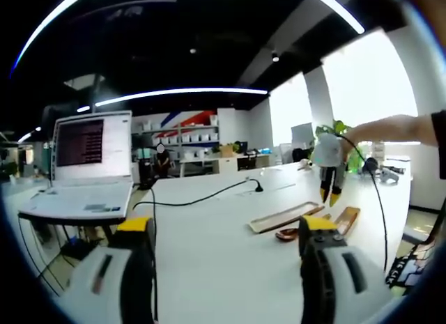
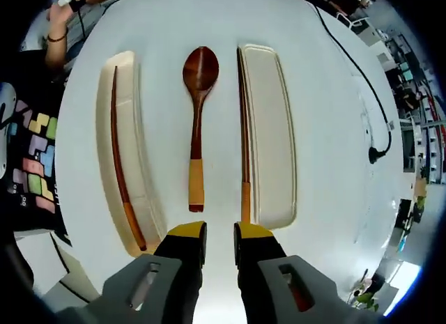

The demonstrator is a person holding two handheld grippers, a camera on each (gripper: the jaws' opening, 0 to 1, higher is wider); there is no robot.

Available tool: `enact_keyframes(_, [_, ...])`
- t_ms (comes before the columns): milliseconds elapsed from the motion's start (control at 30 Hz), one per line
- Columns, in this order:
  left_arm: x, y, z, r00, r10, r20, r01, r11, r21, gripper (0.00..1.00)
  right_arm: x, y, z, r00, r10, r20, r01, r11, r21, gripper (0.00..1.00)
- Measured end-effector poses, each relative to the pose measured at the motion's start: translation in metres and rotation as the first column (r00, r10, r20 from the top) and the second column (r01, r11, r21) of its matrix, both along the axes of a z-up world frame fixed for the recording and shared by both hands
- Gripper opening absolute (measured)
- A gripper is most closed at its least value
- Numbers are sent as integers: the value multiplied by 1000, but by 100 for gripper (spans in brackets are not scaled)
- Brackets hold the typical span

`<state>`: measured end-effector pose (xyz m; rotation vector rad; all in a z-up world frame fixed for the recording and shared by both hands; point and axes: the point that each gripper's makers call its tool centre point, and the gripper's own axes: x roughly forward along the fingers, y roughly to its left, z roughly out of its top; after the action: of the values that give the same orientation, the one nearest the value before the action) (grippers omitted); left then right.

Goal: Arrange the utensils inside the cutlery case until each visible utensil rests in its matching compartment.

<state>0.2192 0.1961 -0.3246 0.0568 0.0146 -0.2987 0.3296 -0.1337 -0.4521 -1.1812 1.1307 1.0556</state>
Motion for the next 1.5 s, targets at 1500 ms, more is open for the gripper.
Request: enact_keyframes(1500, [2,-5,-8,999,-27,-28,26,999,-28,87,20,10,-23,984,168,-50,-161,979,121,3])
